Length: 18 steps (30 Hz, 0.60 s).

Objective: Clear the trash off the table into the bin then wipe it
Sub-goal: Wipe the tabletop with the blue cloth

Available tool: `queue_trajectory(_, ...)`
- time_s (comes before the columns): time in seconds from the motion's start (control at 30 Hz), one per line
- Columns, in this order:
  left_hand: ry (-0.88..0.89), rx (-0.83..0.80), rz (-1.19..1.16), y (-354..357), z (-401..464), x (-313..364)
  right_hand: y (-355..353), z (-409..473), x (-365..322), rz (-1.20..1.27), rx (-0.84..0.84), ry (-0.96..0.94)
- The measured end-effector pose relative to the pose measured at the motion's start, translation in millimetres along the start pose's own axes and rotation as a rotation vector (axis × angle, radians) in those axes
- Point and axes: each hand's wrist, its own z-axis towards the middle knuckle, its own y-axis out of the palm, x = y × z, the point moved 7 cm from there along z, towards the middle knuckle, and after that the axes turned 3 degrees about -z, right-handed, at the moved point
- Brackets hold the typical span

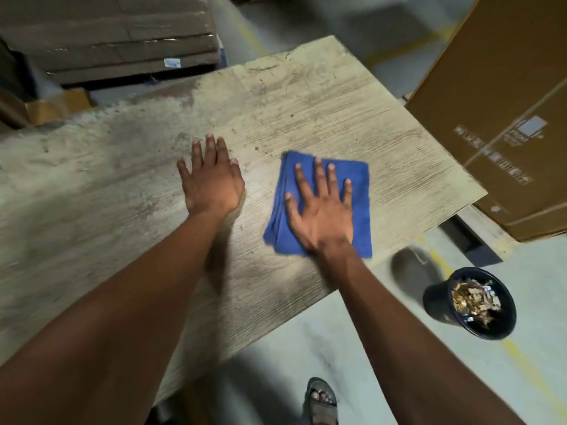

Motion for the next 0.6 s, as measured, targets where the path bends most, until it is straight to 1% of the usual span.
queue_trajectory(0.07, 0.002, 0.011, -0.003, -1, 0, 1, 5, -30, -14, -0.015, -0.016, -0.12)
queue_trajectory(0.13, 0.002, 0.014, 0.0, -2, -1, 3, 5, -32, -16, -0.02, -0.045, -0.152)
queue_trajectory(0.2, -0.004, 0.019, 0.008, -3, -1, 3, 1, -6, -17, -0.019, -0.042, -0.131)
queue_trajectory(0.33, -0.007, 0.038, 0.014, -3, -3, 5, -11, 85, -25, -0.011, -0.016, -0.066)
queue_trajectory(0.43, -0.008, 0.054, 0.002, -3, -2, 7, -14, 139, -40, -0.033, -0.035, -0.067)
queue_trajectory(0.5, -0.004, 0.055, -0.014, -4, -3, 6, -12, 152, -47, -0.042, -0.05, -0.076)
queue_trajectory(0.6, 0.005, 0.061, -0.021, -5, -4, 5, -9, 134, -51, -0.041, -0.047, -0.139)
